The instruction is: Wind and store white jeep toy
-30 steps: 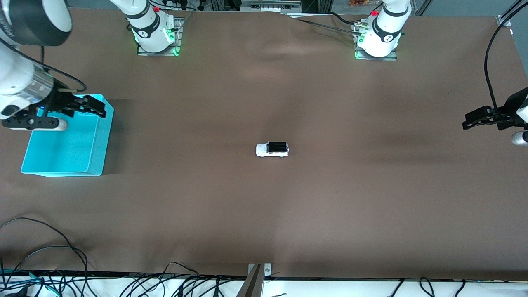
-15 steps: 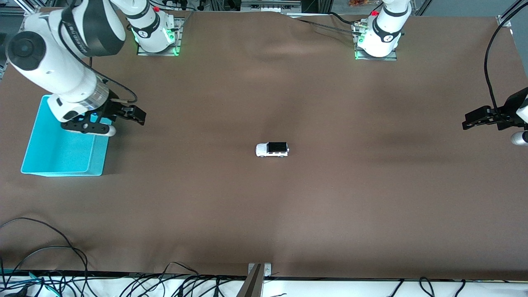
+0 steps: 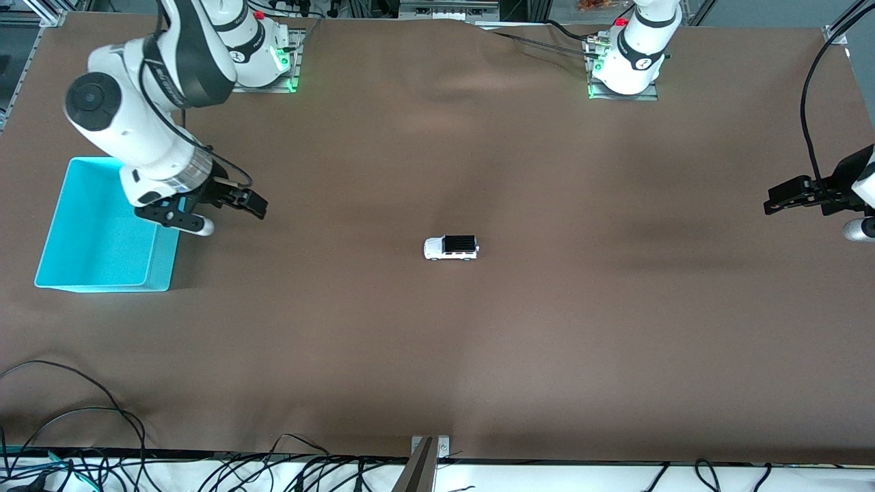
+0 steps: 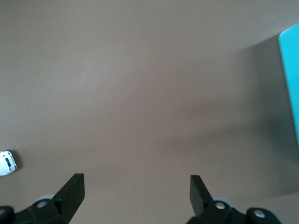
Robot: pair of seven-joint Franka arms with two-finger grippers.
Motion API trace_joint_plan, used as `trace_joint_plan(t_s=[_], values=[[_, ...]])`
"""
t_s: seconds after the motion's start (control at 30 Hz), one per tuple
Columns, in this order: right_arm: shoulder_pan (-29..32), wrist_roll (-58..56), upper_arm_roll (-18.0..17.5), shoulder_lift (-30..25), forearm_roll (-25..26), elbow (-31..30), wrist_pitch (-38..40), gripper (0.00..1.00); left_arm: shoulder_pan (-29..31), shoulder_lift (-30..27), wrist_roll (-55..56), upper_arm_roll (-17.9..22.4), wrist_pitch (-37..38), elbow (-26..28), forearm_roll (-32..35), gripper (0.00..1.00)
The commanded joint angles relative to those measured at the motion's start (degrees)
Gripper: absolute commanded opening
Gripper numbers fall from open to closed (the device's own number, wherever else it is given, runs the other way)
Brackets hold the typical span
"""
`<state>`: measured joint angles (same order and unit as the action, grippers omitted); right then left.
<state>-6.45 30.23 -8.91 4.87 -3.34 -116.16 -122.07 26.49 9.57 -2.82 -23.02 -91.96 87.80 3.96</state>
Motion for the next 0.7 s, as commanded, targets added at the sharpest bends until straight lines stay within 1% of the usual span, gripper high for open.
trace_joint_plan(t_s=[0.0,0.07,0.27,0.43,0.57,0.67], values=[[-1.19,6.32,-2.07,3.83,-0.62,2.69,-1.94,1.0,0.5,-1.66,-1.57,-0.09,0.2,1.41,-1.32,1.0],[-2.24,9.13,-1.99,4.88,-0.62,4.09,-1.59,1.0,0.5,-1.66,-1.57,-0.09,0.2,1.41,-1.32,1.0],[-4.53,15.28,-2.07,6.46,-0.53,5.59,-1.94,1.0,0.5,-1.66,-1.57,-0.09,0.2,1.41,-1.32,1.0],[-7.08,23.63,-2.07,8.31,0.17,7.96,-2.47,1.0,0.5,-1.57,-1.57,-0.09,0.2,1.5,-1.32,1.0],[-9.19,26.19,-1.99,10.33,0.35,10.86,-2.47,1.0,0.5,-1.57,-1.57,-0.09,0.2,1.5,-1.32,1.0],[-10.42,30.13,-2.07,11.39,0.43,12.18,-2.55,1.0,0.5,-1.57,-1.57,-0.09,0.2,1.5,-1.32,1.0]])
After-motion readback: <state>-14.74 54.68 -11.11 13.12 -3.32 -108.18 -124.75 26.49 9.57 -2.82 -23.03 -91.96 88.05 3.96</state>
